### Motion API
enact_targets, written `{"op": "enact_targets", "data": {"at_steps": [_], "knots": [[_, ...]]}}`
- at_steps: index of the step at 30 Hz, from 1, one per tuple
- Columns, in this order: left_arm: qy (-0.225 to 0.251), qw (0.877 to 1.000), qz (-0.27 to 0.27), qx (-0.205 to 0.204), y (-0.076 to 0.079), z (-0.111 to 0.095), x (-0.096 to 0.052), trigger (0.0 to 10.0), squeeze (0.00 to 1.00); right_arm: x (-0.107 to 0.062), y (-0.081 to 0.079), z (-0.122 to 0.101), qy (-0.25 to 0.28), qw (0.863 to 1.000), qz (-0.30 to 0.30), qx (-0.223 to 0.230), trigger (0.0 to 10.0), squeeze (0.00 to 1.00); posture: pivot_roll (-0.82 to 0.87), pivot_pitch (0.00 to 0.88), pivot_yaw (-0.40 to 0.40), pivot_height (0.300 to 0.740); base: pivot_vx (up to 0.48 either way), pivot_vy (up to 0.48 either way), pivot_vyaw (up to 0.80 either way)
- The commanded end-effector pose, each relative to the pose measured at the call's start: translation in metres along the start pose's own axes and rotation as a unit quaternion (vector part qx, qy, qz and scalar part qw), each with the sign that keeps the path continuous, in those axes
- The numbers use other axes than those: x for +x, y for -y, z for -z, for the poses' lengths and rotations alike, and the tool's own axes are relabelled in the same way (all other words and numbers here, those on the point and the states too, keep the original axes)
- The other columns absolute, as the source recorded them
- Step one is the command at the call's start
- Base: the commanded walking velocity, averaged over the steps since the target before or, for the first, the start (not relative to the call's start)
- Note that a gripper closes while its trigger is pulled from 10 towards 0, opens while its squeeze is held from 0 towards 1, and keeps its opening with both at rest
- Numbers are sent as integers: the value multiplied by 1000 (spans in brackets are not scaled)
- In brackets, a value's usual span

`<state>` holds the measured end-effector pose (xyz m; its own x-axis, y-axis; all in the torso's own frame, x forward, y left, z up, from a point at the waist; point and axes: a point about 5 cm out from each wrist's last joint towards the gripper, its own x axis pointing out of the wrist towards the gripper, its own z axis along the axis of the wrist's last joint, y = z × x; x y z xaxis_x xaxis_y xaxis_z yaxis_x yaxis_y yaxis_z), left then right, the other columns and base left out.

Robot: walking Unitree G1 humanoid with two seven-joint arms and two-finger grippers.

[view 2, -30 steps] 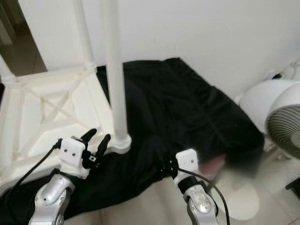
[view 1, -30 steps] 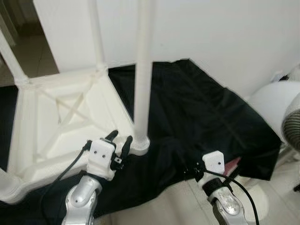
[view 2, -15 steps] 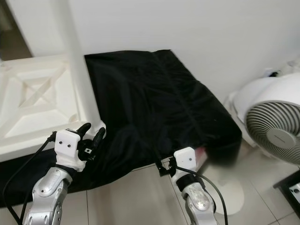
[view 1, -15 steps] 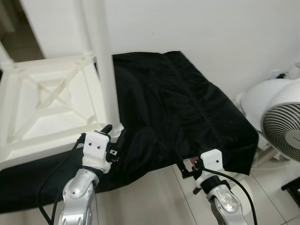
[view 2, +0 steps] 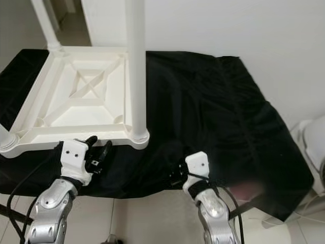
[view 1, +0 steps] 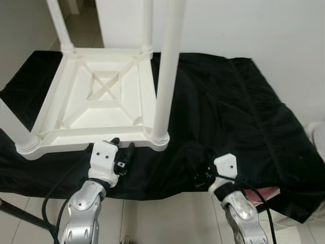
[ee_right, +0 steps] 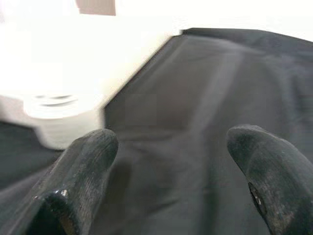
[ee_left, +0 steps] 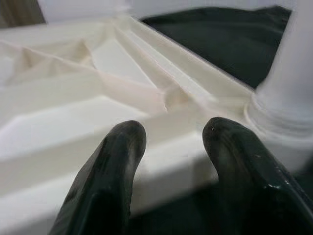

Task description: Building children table

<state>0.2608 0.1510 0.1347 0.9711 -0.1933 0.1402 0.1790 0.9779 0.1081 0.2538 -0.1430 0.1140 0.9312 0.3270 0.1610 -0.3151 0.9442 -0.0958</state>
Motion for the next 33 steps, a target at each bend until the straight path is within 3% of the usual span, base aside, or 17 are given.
{"op": "enact_targets", "data": {"at_steps": [1, 11, 19, 28, 33], "knots": [[-8, 999, -41, -10, -3, 2, -1, 10000, 0, -4, 4, 7, -15, 1000, 13, 8, 10000, 0, -10, 79, -36, 740, 0, 0, 0], [-6, 997, -74, -4, -16, -2, 1, 10000, 0, -1, -3, 12, -12, 1000, 16, 18, 10000, 0, 4, 70, -23, 740, 0, 329, 0], [-4, 997, -76, -1, -16, -3, 2, 10000, 0, -3, -1, 15, -14, 999, 27, 11, 10000, 0, -5, 68, -16, 740, 0, 459, 0], [15, 999, -36, 6, -4, -6, 4, 10000, 0, -5, 2, 17, -16, 999, 32, -5, 10000, 0, -11, 69, -16, 740, 0, 143, 589], [5, 1000, 18, -2, 11, 7, 1, 10000, 0, -5, 4, 17, -13, 999, 45, 16, 10000, 0, -30, 92, -37, 740, 0, 0, 320]]}}
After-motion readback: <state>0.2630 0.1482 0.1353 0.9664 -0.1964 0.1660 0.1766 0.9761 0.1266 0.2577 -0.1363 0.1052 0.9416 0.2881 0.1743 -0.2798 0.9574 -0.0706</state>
